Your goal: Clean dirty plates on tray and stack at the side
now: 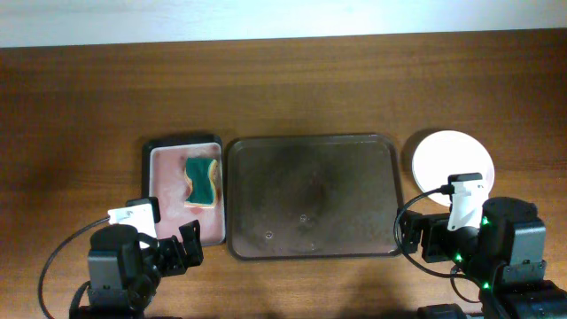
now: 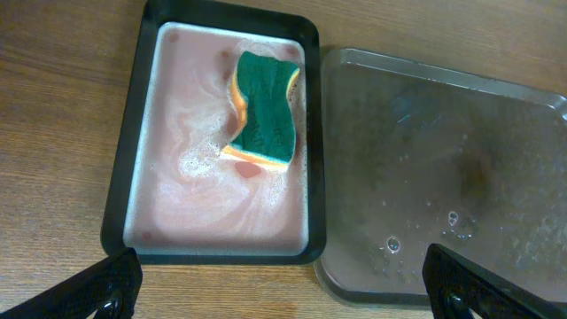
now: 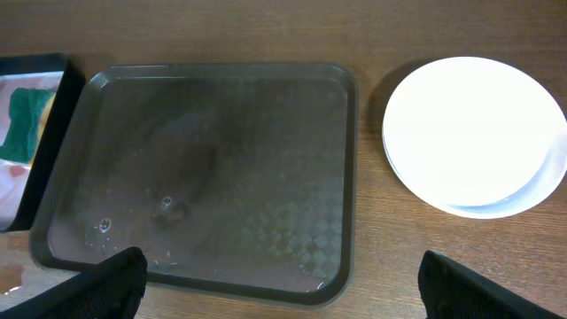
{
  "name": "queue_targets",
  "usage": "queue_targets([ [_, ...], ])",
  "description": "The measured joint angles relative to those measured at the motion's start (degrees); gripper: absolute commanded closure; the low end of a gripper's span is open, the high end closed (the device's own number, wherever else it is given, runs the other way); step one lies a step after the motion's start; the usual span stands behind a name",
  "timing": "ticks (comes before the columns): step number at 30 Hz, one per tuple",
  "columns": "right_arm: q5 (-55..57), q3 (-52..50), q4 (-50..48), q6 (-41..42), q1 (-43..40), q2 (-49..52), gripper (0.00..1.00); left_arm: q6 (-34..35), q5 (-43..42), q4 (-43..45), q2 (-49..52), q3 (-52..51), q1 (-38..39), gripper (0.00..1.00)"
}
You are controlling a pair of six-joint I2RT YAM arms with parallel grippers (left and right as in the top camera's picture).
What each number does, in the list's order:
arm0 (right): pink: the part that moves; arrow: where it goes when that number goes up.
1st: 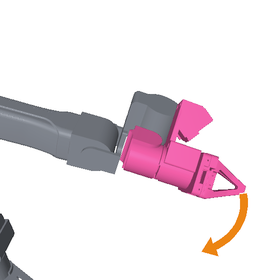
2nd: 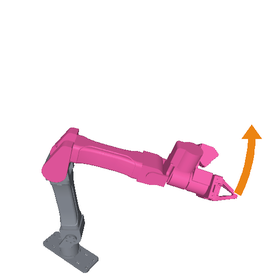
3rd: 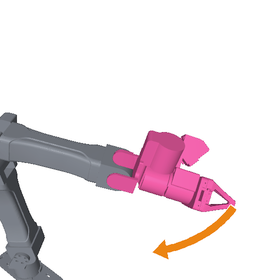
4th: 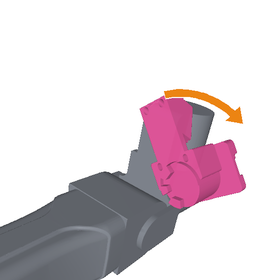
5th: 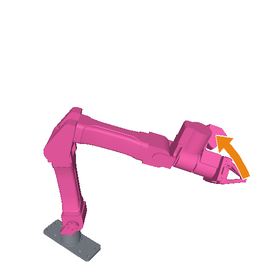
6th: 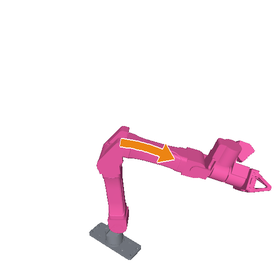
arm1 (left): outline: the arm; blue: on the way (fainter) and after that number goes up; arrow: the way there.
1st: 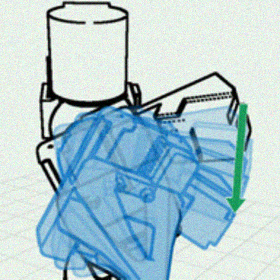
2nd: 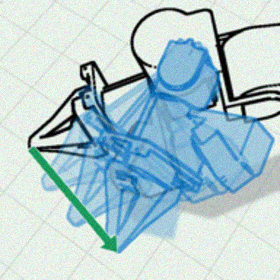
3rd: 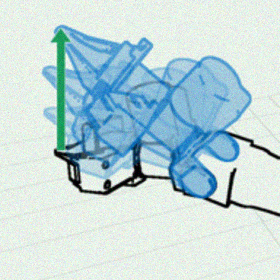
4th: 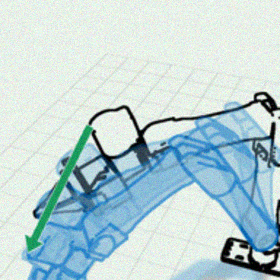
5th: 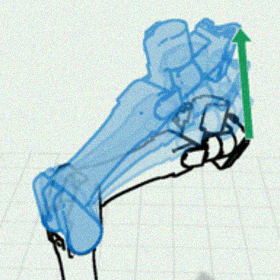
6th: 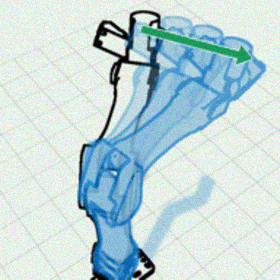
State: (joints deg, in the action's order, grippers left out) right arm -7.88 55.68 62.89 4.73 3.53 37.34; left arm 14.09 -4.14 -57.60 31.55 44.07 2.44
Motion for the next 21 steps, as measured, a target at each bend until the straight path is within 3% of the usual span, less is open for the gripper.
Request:
queue_targets([
  [10, 1.44, 0.0, -0.11, -0.26, 0.0, -0.59, 0.01, 0.0, -0.02, 0.0, 0.0, 0.0, 0.0, 0.01],
  [15, 3.02, -5.64, -12.11, -0.94, 0.0, -10.99, 0.01, 0.0, 0.0, -0.07, 0.0, -0.04, 0.0, 0.01],
  [21, 3.34, -26.43, -32.94, -0.92, -0.98, -27.93, 0.01, 0.0, -0.02, -0.07, 0.0, -0.11, 0.0, 0.01],
])
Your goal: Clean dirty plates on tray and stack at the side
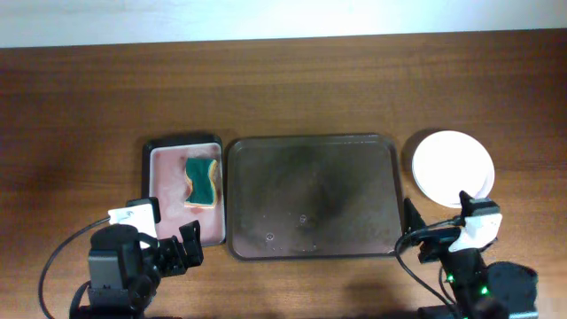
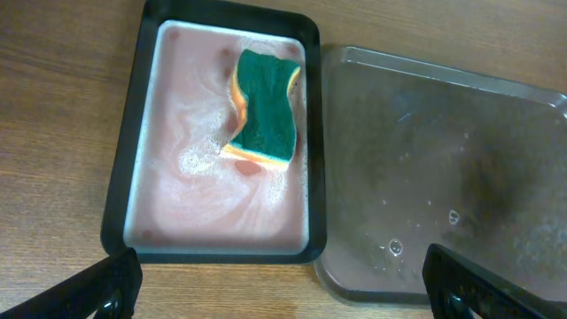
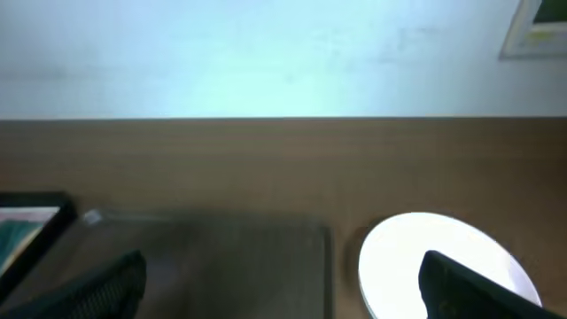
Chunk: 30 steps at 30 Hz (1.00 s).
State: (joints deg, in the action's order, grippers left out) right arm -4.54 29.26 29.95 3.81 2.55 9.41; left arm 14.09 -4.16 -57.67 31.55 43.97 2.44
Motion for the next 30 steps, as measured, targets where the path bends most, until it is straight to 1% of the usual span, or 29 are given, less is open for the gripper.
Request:
queue_targets([
  [2, 0.02, -5.97, -6.8, 0.0, -0.63, -4.48, 0.01, 0.0, 0.0, -0.02, 0.0, -0.02, 0.0, 0.01],
  [5, 0.02, -13.35, -18.03, -0.04, -0.74, -8.26, 0.01, 0.0, 0.02, 0.02, 0.0, -0.04, 0.0, 0.0],
  [7, 0.02, -17.68, -26.25, 0.02, -0.74, -8.61, 0.01, 0.0, 0.02, 0.02, 0.0, -0.07, 0.0, 0.01],
  [11, 0.02, -25.42, -38.58, 0.0, -0.74, -8.63, 0.01, 0.0, 0.02, 0.0, 0.0, -0.07, 0.0, 0.01],
  [13, 0.02, -27.74, -39.28, -0.02, -0.74, -8.63, 0.01, 0.0, 0.02, 0.0, 0.0, -0.07, 0.0, 0.01],
  [15, 0.04, -28.15, -36.98, -0.24, -0.74, -8.63, 0.01, 0.0, 0.02, 0.0, 0.0, -0.07, 0.0, 0.0],
  [18, 0.2, -28.52, -27.74, -1.36, -0.83, -8.74, 0.01, 0.0, 0.0, -0.02, 0.0, -0.07, 0.0, 0.01],
  [19, 0.42, -28.65, -26.03, -1.42, -0.94, -8.61, 0.01, 0.0, 0.02, 0.0, 0.0, -0.07, 0.0, 0.0],
  [30, 0.46, -28.65, -26.05, -1.53, -1.03, -8.68, 0.01, 0.0, 0.0, 0.0, 0.0, -0.07, 0.0, 0.01],
])
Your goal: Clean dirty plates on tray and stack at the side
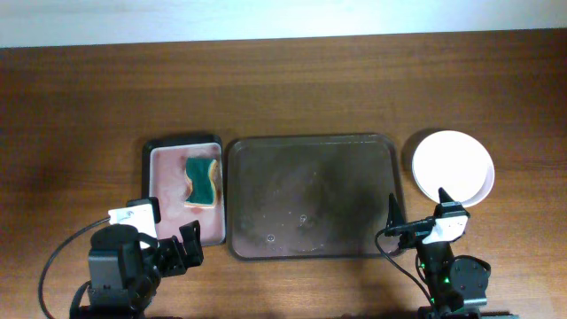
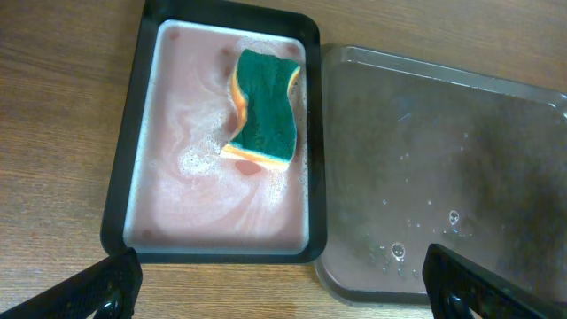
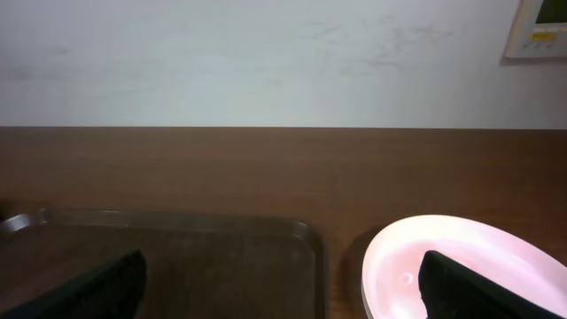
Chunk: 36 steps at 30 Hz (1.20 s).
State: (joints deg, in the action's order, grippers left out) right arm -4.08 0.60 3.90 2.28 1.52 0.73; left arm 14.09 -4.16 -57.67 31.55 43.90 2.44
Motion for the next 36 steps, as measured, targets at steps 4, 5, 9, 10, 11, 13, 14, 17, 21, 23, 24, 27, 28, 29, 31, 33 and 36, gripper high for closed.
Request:
queue_targets([
  [4, -0.02, 0.0, 0.0, -0.07, 0.0, 0.0, 0.01, 0.0, 0.0, 0.0, 0.0, 0.0, 0.0, 0.01],
  [5, 0.0, 0.0, 0.0, -0.11, 0.0, 0.0, 0.01, 0.0, 0.02, 0.0, 0.0, 0.0, 0.0, 0.0],
  [9, 0.0, 0.0, 0.0, -0.22, 0.0, 0.0, 0.01, 0.0, 0.0, 0.0, 0.0, 0.0, 0.0, 0.01],
  [10, -0.02, 0.0, 0.0, -0.22, 0.0, 0.0, 0.01, 0.0, 0.02, 0.0, 0.0, 0.0, 0.0, 0.01],
  [11, 0.0, 0.0, 0.0, -0.35, 0.0, 0.0, 0.01, 0.0, 0.0, 0.0, 0.0, 0.0, 0.0, 0.0],
  [13, 0.0, 0.0, 0.0, -0.44, 0.0, 0.0, 0.01, 0.0, 0.0, 0.0, -0.13, 0.0, 0.0, 0.0],
  [14, -0.02, 0.0, 0.0, -0.55, 0.0, 0.0, 0.01, 0.0, 0.02, 0.0, -0.52, 0.0, 0.0, 0.01],
  [17, 0.0, 0.0, 0.0, -0.61, 0.0, -0.04, 0.01, 0.0, 1.55, -0.15, -5.07, -1.46, 0.0, 0.0],
  [21, 0.02, 0.0, -0.02, -0.61, -0.04, -0.11, 0.01, 0.0, 2.71, 9.03, -15.91, -12.96, 0.0, 0.0],
  [23, 0.0, 0.0, 0.02, -0.63, -0.04, -0.11, 0.01, 0.0, 2.91, 16.06, -22.14, -20.28, 0.0, 0.01],
  [24, 0.0, 0.0, 0.0, -0.59, -0.04, -0.11, 0.01, -0.02, 2.95, 20.44, -24.55, -23.32, 0.0, 0.01],
  [27, 0.02, 0.0, 0.0, -0.66, -0.04, -0.11, 0.01, -0.24, 3.1, 34.97, -30.36, -31.58, 0.09, 0.0],
  [28, 0.0, 0.0, 0.0, -0.68, -0.04, -0.11, 0.01, -0.96, 3.1, 40.5, -30.6, -33.7, 0.37, 0.01],
  [29, 0.02, 0.0, 0.0, -0.61, -0.04, -0.11, 0.01, -2.19, 3.08, 45.81, -30.6, -35.63, 0.81, 0.01],
  [31, 0.02, 0.0, 0.0, -0.63, -0.04, -0.11, 0.01, -5.4, 3.1, 54.55, -30.69, -38.29, 1.38, 0.01],
  [33, 0.0, 0.0, 0.0, -0.66, -0.04, -0.11, 0.01, -9.6, 3.08, 62.82, -30.77, -41.11, 1.64, 0.01],
  [36, 0.0, 0.0, 0.0, -0.7, -0.04, -0.11, 0.01, -14.19, 2.89, 58.84, -30.95, -42.71, 1.64, 0.01],
])
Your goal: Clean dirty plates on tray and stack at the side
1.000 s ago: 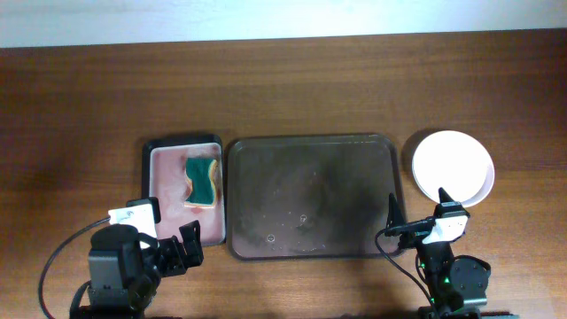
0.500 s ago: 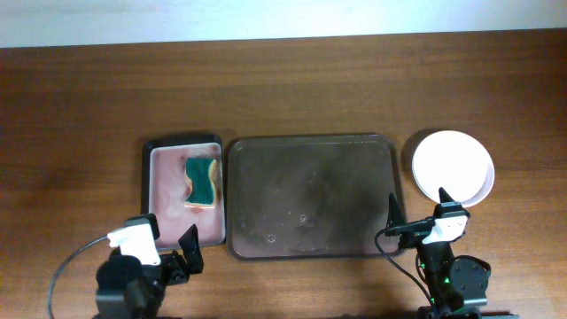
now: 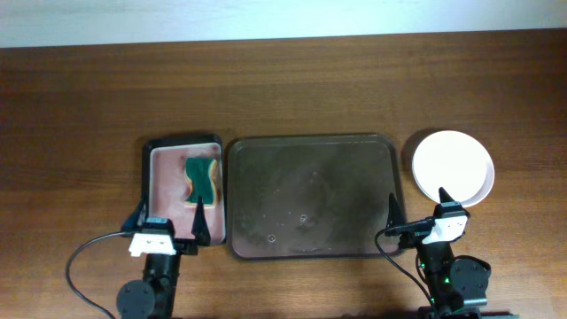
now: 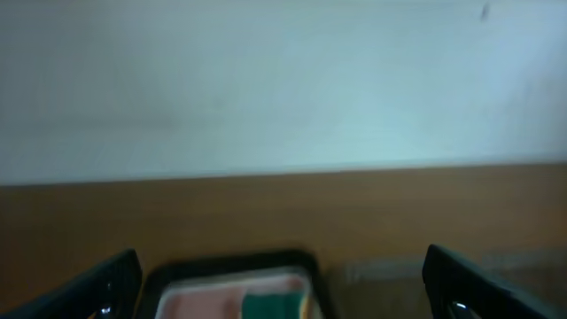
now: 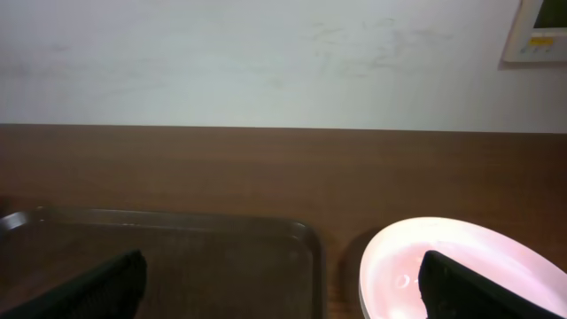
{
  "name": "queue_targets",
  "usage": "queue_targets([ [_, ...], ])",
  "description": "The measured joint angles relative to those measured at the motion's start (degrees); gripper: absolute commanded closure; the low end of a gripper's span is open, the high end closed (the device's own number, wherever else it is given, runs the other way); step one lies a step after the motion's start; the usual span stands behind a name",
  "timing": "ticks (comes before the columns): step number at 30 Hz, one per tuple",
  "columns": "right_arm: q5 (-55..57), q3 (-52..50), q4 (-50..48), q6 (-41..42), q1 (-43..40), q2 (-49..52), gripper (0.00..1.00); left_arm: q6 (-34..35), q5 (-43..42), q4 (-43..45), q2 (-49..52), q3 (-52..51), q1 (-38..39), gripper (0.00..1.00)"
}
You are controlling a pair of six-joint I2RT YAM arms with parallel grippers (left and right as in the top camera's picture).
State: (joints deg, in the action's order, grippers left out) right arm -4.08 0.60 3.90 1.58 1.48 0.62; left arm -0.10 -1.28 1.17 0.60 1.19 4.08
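Note:
White plates [image 3: 453,166] lie stacked on the table to the right of the dark tray [image 3: 310,190], which holds only a few water drops. In the right wrist view the stack [image 5: 461,266] sits beside the tray's corner [image 5: 195,257]. My right gripper [image 3: 417,206] [image 5: 283,257] stands open at the tray's front right corner with nothing in it. My left gripper [image 3: 170,218] [image 4: 279,259] stands open at the front of the soapy tub [image 3: 168,182], also with nothing in it. The left wrist view is blurred.
A green and yellow sponge [image 3: 203,177] [image 4: 275,307] lies in the black tub of pinkish soapy water, just left of the tray. Bare wooden table stretches behind to the white wall [image 5: 266,62].
My left arm has drawn back and low at the front edge. Its camera, which looked down on the tub, now looks level across the table at the wall. The right arm has not moved.
At first both wrists looked down, the right gripper open beside the stacked plates and the left near the tub. Then the right arm was back at the front edge, looking level. Now the left stands likewise. Plates, tray and sponge stayed put.

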Motion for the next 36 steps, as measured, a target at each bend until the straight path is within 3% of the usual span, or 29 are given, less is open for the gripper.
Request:
queue_targets([
  [2, 0.0, 0.0, 0.0, -0.07, 0.0, 0.0, 0.01, -1.51, -0.44, -5.55, 0.02, -0.44, 0.0, 0.01],
  [36, 0.0, 0.0, 0.0, -0.07, 0.0, 0.0, 0.01, -2.54, -0.5, -5.53, 0.02, -0.46, 0.0, 0.01],
])
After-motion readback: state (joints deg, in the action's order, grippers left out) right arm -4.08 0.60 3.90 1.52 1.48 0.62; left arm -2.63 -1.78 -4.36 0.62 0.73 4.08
